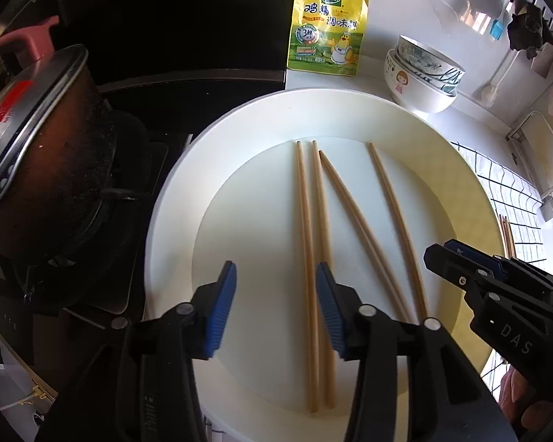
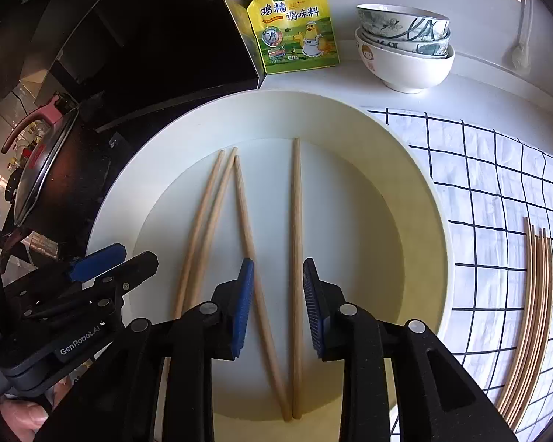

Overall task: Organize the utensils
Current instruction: 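Lower the chopstick into the basin and open the left gripper while the right gripper releases its own, then move both open grippers from the basin back over the chopstick row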

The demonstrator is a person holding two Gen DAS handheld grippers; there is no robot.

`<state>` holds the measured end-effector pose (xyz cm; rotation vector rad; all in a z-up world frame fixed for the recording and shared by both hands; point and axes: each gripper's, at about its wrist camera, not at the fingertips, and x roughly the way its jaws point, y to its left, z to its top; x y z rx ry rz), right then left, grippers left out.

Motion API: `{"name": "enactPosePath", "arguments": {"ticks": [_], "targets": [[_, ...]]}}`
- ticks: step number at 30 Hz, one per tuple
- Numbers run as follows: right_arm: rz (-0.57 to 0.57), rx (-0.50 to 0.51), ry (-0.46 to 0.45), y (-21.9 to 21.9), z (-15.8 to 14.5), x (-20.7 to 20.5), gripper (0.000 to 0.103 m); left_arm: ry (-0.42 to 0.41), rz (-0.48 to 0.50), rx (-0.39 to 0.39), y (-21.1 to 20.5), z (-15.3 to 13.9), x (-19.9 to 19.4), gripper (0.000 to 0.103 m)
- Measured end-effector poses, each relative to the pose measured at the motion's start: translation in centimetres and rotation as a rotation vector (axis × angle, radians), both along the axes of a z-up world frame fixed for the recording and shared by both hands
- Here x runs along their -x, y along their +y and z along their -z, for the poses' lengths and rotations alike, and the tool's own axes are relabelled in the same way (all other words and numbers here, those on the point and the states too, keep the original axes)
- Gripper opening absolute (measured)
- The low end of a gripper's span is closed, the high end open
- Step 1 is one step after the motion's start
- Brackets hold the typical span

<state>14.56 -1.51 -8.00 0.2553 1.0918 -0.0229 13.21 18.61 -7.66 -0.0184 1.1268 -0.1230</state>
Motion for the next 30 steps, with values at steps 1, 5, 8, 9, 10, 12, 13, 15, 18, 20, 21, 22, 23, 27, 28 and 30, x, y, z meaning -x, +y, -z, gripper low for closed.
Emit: {"name": "enactPosePath", "arguments": {"ticks": [1,5,8,9,10,12,13,15,18,20,21,22,23,27,28,30], "targets": [[-0.001,0.002,-0.003,0.0,-0.1,0.2,0.027,-0.003,0.001,0.001,0.0,-0.1,0.2,0.047],[0.003,0.007,-0.015,0.1,-0.6,0.8,0.027,-0.014,0.006,0.003,0.0,-0.8,0.9,0.050],[0.011,0.012,-0.021,0.2,-0.9,1.2,0.029,-0.026,0.004,0.002,0.3,-1.3,1.3,0.053],[0.012,0.012,-0.022,0.3,-1.1,1.4,0.031,-0.028,0.003,0.002,0.4,-1.5,1.4,0.053],[0.011,0.012,-0.026,0.3,-1.2,1.6,0.032,-0.031,0.003,0.003,0.6,-1.6,1.6,0.053],[0.009,0.017,-0.038,0.5,-1.7,2.1,0.032,-0.039,0.003,0.002,0.8,-2.0,2.0,0.053],[0.008,0.019,-0.042,0.5,-1.8,2.3,0.033,-0.042,0.003,0.001,0.9,-2.2,2.2,0.053],[0.005,0.021,-0.048,0.6,-2.2,2.8,0.033,-0.049,0.000,0.000,1.1,-2.6,2.4,0.053],[0.000,0.026,-0.055,0.8,-2.7,3.4,0.038,-0.060,-0.005,0.003,1.3,-3.2,2.9,0.056],[-0.007,0.030,-0.058,0.9,-3.1,3.8,0.039,-0.065,-0.007,0.003,1.3,-3.6,3.3,0.056],[-0.011,0.033,-0.061,1.0,-3.3,4.0,0.039,-0.070,-0.009,0.004,1.4,-3.8,3.6,0.056],[-0.014,0.036,-0.065,1.0,-3.6,4.2,0.041,-0.075,-0.011,0.005,1.4,-4.0,3.8,0.057],[-0.017,0.041,-0.070,1.1,-3.8,4.4,0.042,-0.079,-0.013,0.005,1.4,-4.2,4.0,0.058],[-0.030,0.052,-0.086,1.0,-4.8,5.0,0.044,-0.098,-0.022,0.010,1.2,-5.0,4.6,0.060],[-0.032,0.054,-0.090,0.9,-5.0,5.1,0.045,-0.100,-0.023,0.012,1.1,-5.1,4.7,0.060],[-0.036,0.059,-0.098,0.7,-5.4,5.6,0.046,-0.105,-0.023,0.014,0.8,-5.5,5.1,0.060]]}}
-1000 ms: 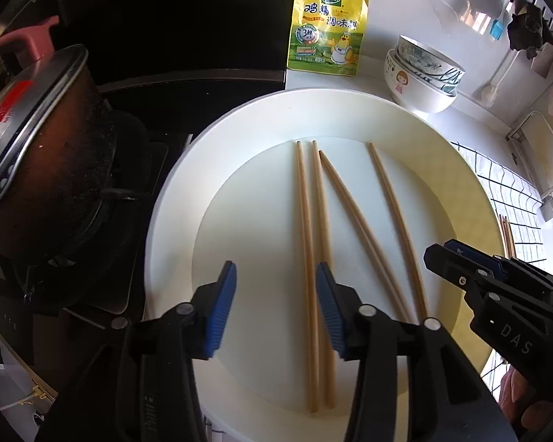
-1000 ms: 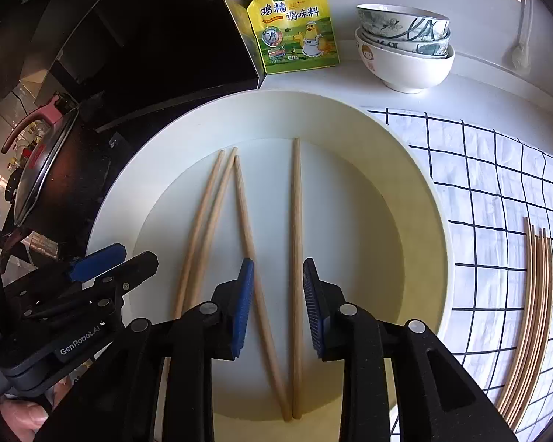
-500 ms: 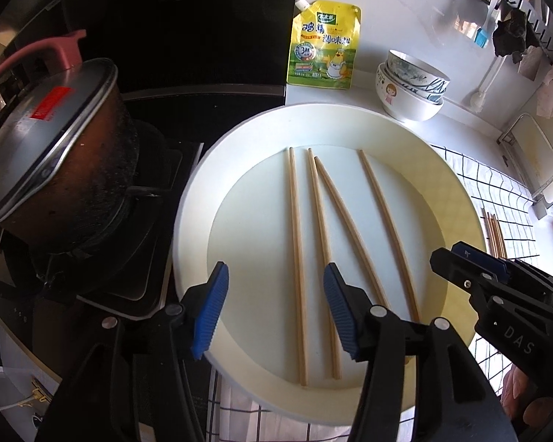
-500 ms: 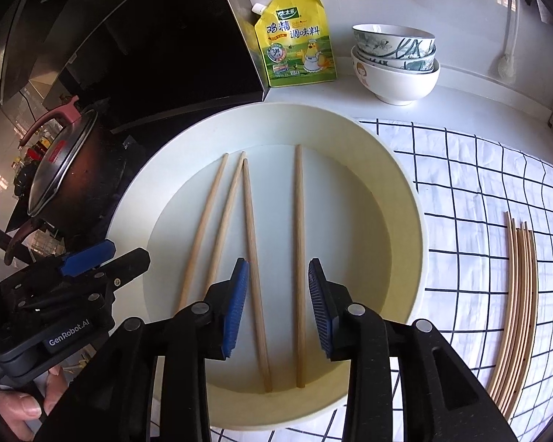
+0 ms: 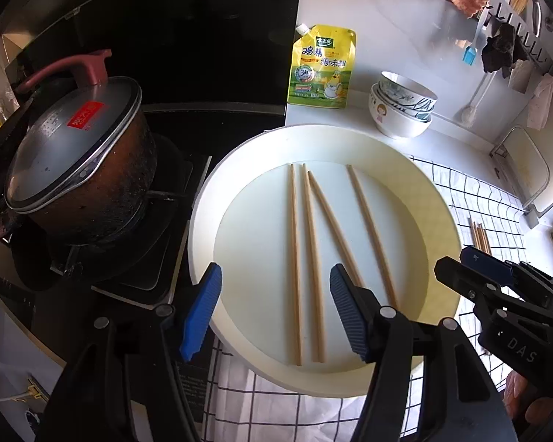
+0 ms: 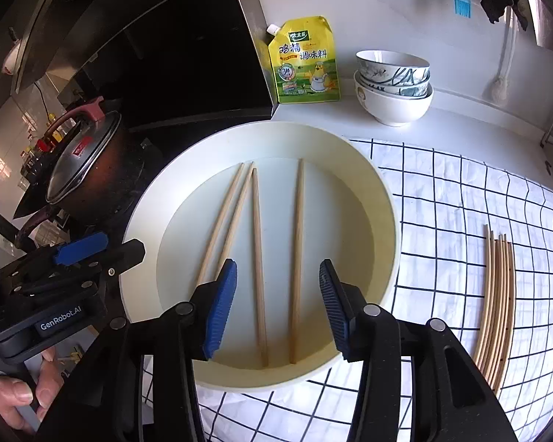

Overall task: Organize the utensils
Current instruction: 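Move both open grippers from the basin back over the chopstick row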

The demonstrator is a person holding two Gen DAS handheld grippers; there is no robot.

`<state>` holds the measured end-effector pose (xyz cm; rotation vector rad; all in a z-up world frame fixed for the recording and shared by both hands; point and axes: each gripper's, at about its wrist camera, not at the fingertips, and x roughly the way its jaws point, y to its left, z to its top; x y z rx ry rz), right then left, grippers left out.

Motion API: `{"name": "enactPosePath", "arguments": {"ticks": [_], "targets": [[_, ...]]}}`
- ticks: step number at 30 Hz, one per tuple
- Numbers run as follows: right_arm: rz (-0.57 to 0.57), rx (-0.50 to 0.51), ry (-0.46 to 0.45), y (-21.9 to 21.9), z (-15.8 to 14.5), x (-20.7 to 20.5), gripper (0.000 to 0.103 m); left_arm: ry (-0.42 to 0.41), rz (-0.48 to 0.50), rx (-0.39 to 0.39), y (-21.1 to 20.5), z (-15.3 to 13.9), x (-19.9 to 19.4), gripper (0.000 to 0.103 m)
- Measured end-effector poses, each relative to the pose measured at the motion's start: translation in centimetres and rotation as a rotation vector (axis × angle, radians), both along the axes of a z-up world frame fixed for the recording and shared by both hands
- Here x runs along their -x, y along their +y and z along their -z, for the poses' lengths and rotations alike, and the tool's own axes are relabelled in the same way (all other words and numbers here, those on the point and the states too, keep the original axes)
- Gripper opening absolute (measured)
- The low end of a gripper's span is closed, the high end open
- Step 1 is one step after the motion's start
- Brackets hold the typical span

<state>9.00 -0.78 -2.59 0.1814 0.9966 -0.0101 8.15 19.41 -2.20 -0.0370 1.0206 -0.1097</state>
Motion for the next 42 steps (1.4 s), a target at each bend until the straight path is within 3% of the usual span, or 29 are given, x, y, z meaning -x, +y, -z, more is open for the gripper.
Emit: {"name": "enactPosePath", "arguments": {"ticks": [17,32,42], "targets": [[0.038,0.005,-0.014,-6.2,-1.2,4.3,0.048,-0.009,0.038,0.011,-6.6,-0.9,1.9,0.069],[0.202,0.015,0.020,-16.6,-0.5,10.9,0.049,0.000,0.198,0.051,-17.6,-0.6,3.7,0.072],[0.291,0.034,0.060,-22.4,1.6,14.1,0.052,0.054,0.266,0.048,-23.5,1.6,4.5,0.077]]}}
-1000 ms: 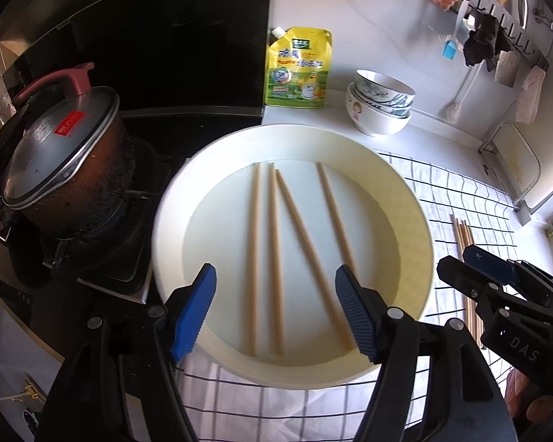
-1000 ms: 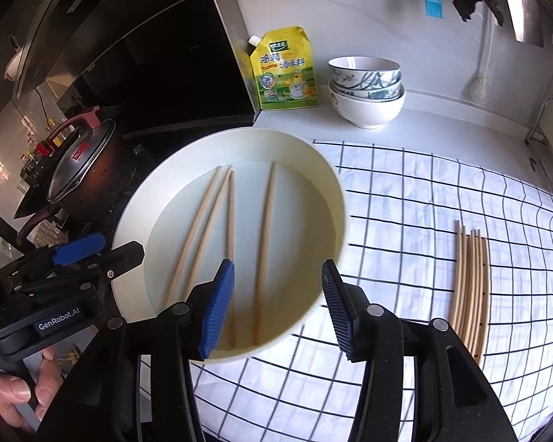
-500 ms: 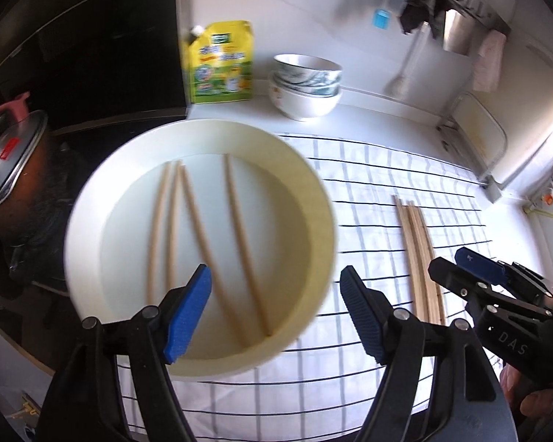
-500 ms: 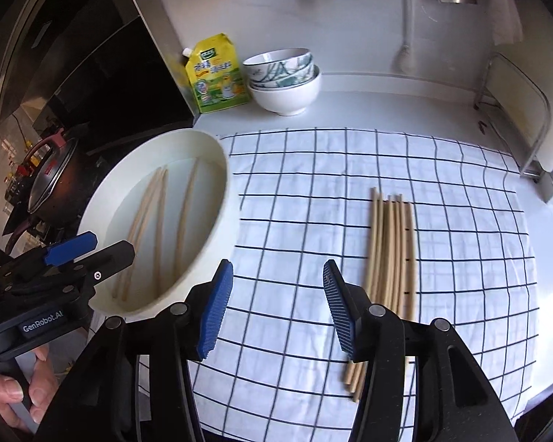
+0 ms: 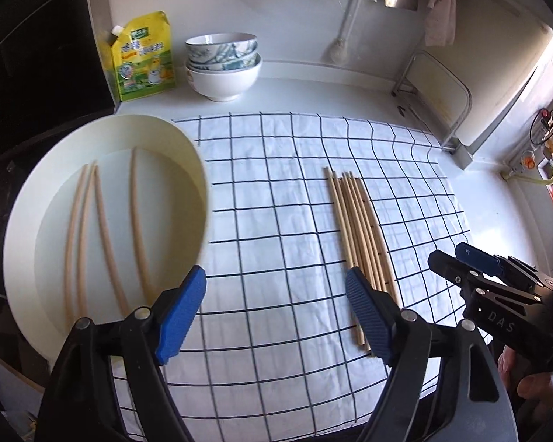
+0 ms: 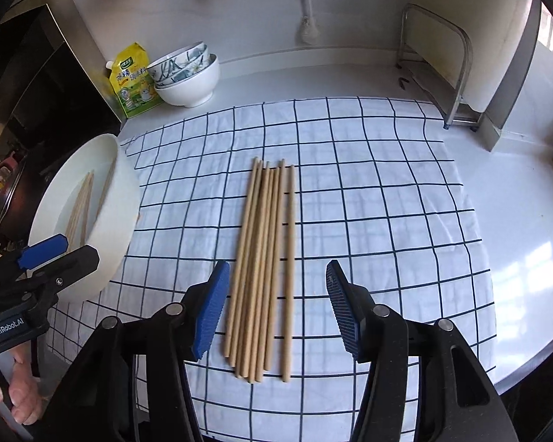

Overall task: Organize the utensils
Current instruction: 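Move both open grippers from the basin back over the chopstick row, then position both grippers above the remaining chopsticks on the cloth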

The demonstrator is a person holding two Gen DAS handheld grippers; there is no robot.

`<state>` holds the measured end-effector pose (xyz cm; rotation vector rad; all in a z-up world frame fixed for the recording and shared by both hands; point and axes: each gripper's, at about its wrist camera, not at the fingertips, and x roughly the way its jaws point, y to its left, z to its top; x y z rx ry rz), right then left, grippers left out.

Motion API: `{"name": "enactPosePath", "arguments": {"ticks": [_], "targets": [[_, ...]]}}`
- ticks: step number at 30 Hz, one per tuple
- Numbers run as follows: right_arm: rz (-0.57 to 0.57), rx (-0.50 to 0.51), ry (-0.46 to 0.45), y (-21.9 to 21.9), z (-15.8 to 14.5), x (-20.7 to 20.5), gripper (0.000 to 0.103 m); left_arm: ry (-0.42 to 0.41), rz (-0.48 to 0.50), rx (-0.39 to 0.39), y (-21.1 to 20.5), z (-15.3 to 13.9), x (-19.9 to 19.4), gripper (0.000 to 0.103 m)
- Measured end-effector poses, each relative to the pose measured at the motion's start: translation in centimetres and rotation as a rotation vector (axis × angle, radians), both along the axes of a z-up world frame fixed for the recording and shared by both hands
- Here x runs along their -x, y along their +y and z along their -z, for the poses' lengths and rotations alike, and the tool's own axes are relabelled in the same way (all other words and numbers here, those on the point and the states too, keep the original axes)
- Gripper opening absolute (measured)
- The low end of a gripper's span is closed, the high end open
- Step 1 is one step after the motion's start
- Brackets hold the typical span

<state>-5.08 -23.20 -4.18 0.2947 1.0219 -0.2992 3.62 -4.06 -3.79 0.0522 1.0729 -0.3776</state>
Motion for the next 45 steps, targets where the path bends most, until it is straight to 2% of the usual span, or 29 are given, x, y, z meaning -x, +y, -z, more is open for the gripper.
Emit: {"name": "enactPosePath", "arguments": {"ticks": [13,24,32,45], "targets": [[0.022,-0.014,0.090,-2.7,5.3,0.6,0.053,0.084,0.041,-0.042,-4.0,4.9,-0.1,0.078],[-0.012,0.020,0.087,-2.0,7.7,-0.5,0.057,0.127,0.028,-0.079,-4.1,7.6,-0.3,0.078],[-0.009,0.062,0.083,-1.9,8.3,-1.1,0.057,0.124,0.027,-0.076,-4.6,8.0,-0.8,0.080],[0.046,0.072,0.071,-4.9,8.1,0.4,0.057,0.114,0.016,-0.113,-6.8,9.9,-1.8,0.080]]}}
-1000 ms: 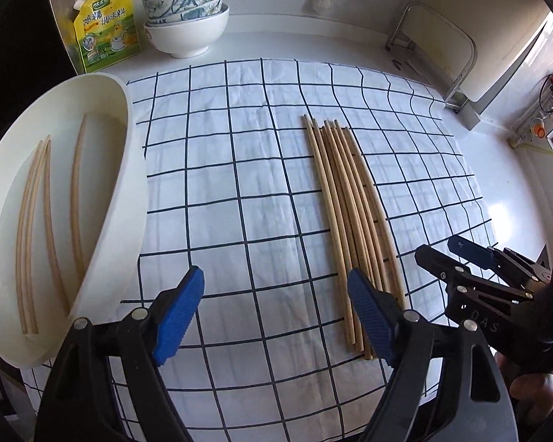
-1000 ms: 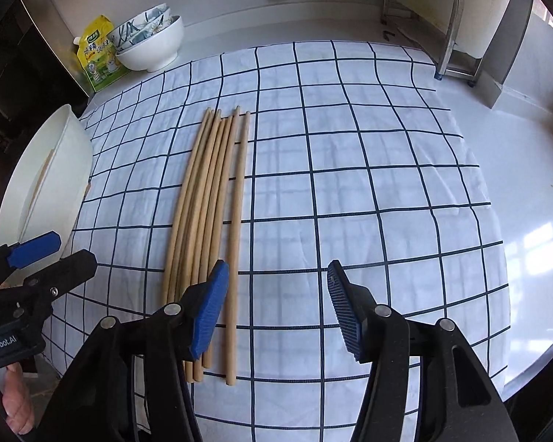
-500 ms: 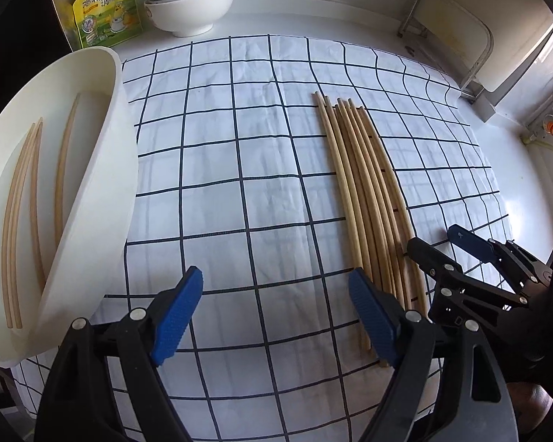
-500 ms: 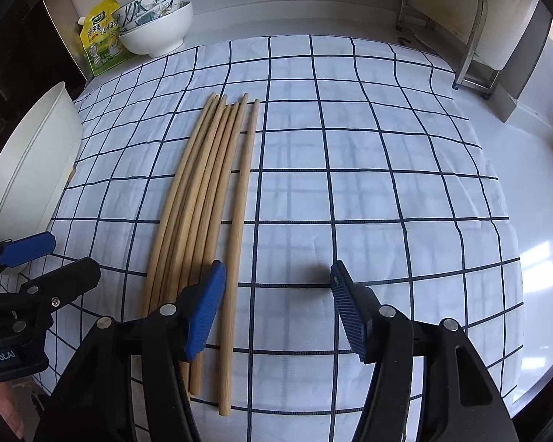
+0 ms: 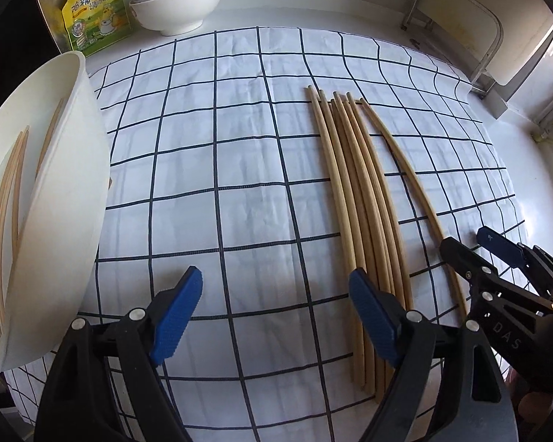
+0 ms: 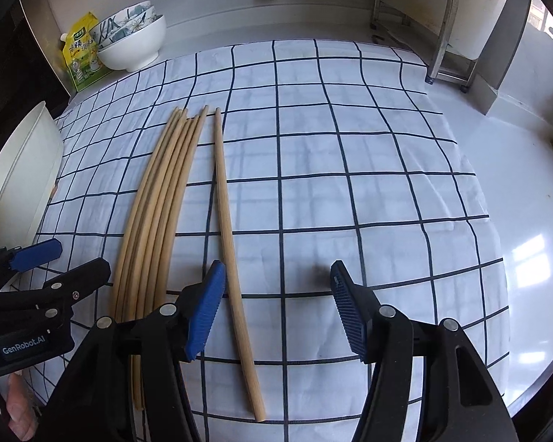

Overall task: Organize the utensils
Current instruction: 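Position both grippers above the remaining chopsticks on the cloth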

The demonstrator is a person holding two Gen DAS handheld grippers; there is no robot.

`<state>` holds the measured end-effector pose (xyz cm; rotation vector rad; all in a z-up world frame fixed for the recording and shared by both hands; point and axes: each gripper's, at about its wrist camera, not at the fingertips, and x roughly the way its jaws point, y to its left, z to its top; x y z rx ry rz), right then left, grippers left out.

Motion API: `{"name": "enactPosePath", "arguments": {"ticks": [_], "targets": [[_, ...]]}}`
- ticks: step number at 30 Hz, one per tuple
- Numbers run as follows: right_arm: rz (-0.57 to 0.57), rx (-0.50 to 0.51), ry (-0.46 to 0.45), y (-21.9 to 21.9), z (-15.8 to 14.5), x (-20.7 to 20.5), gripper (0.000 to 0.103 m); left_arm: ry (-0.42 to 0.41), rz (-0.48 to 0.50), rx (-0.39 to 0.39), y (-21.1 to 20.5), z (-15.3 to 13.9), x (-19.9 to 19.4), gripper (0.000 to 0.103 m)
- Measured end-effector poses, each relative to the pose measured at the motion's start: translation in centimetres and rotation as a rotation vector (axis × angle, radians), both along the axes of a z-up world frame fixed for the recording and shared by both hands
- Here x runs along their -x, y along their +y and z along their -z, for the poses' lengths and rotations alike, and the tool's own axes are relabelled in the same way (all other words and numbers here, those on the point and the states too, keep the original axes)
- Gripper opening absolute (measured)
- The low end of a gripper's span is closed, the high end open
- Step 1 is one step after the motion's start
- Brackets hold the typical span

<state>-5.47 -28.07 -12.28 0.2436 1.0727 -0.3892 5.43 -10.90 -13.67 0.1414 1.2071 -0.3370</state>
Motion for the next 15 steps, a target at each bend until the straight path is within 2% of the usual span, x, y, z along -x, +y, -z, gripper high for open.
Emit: {"name": "enactPosePath", "arguments": {"ticks": [11,14,15], "targets": [[0.002,-0.015,-0.017,-0.5,-0.4,0.6,0.057,-0.033,0.003,-0.033,-1.8,0.3,-0.7,0.082],[-0.001,-0.016,-0.018,-0.4,-0.5,0.7,0.057,-0.030,-0.004,-0.075,-2.2,0.7,-0.9,0.082],[-0.003,-0.016,-0.018,-0.3,-0.4,0.6,0.057,-0.031,-0.005,-0.088,-2.0,0.8,-0.8,0.085]]}}
